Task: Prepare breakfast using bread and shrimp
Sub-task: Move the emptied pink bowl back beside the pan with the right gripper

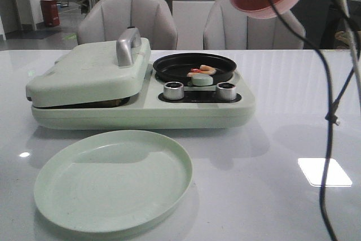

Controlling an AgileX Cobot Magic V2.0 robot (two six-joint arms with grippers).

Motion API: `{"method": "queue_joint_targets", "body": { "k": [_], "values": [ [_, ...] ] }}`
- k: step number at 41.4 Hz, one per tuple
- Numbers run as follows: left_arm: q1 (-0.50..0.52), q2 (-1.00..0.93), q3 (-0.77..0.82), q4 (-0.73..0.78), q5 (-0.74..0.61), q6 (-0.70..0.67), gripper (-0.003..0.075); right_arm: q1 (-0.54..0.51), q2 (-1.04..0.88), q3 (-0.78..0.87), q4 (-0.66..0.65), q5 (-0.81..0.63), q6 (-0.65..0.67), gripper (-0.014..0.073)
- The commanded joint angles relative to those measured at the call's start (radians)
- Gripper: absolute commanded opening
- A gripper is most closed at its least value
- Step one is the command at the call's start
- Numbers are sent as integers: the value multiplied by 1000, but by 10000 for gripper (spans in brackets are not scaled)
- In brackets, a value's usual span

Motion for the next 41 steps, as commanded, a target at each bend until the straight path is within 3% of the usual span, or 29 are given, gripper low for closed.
{"method": "queue_joint_targets", "body": {
  "k": [1, 7, 13, 25, 41],
  "values": [
    [-5, -6, -29, 6, -69, -8, 144, -92, -105, -31, 188, 0, -68, 19],
    [-5, -6, -29, 6, -69, -8, 144, -240, -155, 21, 500, -2, -143, 19],
    [-5, -6, -29, 8, -69, -8, 144, -339, -187, 107, 651, -7, -205, 19],
    [-5, -6, -29, 8, -69, -8, 144, -450, -242, 385, 716, -126, -238, 19],
    [-5, -6, -29, 8, -69, -8, 144, -470, -238, 711, 812, -389, -267, 19]
  ]
}}
